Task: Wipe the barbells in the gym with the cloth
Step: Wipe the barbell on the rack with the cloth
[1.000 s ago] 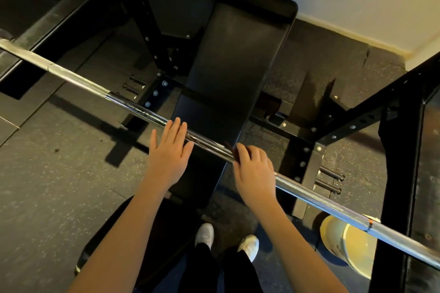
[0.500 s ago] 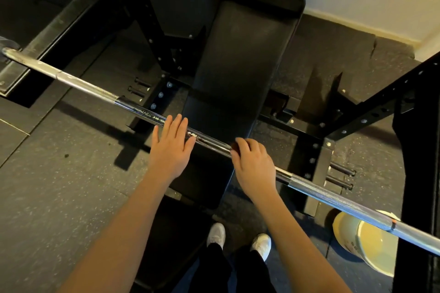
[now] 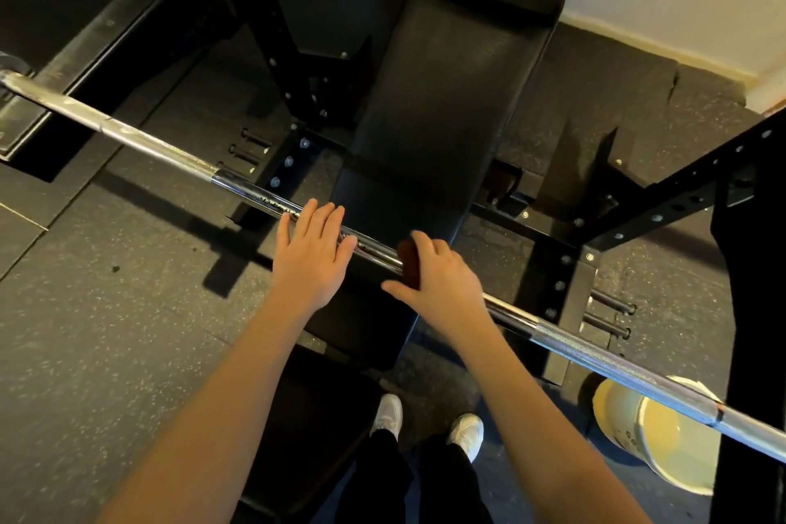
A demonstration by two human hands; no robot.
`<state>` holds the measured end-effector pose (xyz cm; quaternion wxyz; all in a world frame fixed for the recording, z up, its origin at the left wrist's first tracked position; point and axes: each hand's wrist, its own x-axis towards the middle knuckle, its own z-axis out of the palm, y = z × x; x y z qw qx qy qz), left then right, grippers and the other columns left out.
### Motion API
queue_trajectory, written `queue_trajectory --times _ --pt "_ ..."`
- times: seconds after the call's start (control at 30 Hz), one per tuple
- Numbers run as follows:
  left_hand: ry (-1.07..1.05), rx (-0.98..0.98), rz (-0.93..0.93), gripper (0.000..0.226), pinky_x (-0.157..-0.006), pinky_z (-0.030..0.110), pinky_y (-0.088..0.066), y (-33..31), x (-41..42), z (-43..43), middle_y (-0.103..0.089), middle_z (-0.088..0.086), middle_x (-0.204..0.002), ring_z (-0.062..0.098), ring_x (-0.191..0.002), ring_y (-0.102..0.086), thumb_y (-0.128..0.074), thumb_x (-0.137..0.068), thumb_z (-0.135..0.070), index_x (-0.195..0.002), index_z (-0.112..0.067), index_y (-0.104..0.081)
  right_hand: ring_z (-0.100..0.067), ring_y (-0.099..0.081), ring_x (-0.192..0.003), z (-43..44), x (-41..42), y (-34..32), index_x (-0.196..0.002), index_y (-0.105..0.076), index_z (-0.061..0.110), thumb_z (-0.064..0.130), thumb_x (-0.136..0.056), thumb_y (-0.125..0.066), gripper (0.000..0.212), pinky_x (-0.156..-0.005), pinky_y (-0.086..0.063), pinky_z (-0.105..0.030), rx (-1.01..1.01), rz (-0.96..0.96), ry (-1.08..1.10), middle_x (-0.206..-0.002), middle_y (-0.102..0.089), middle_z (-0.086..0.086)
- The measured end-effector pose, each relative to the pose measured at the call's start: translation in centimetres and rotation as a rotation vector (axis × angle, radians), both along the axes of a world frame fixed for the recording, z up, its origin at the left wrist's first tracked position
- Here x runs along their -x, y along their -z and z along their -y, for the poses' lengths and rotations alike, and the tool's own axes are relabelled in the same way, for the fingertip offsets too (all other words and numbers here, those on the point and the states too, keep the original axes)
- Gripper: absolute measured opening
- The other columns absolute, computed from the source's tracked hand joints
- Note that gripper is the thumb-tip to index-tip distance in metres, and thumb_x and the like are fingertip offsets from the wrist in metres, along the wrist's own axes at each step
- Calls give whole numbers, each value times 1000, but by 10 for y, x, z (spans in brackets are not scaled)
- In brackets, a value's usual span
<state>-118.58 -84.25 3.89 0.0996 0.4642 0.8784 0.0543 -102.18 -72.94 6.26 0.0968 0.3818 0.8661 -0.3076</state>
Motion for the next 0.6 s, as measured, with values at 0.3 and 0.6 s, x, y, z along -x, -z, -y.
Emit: queue_trajectory --times 0.3,0.6 --pt "22 8 -8 77 -118 49 -11 4 19 14 -37 3 -154 21 -147 -22 -14 -92 -62 -148 -15 -36 -18 -42 -126 5 -71 -6 -148 -23 31 61 -86 -58 77 -105 -41 -34 -126 66 -5 -142 -39 1" --pt "43 21 3 83 -119 47 -6 1 26 22 -31 0 -157 18 -148 -16 -9 -87 -68 -150 -19 -32 -23 -45 -125 19 25 5 -146 -28 30 59 -89 -57 71 -98 -44 -37 -14 -7 -65 -141 -42 -2"
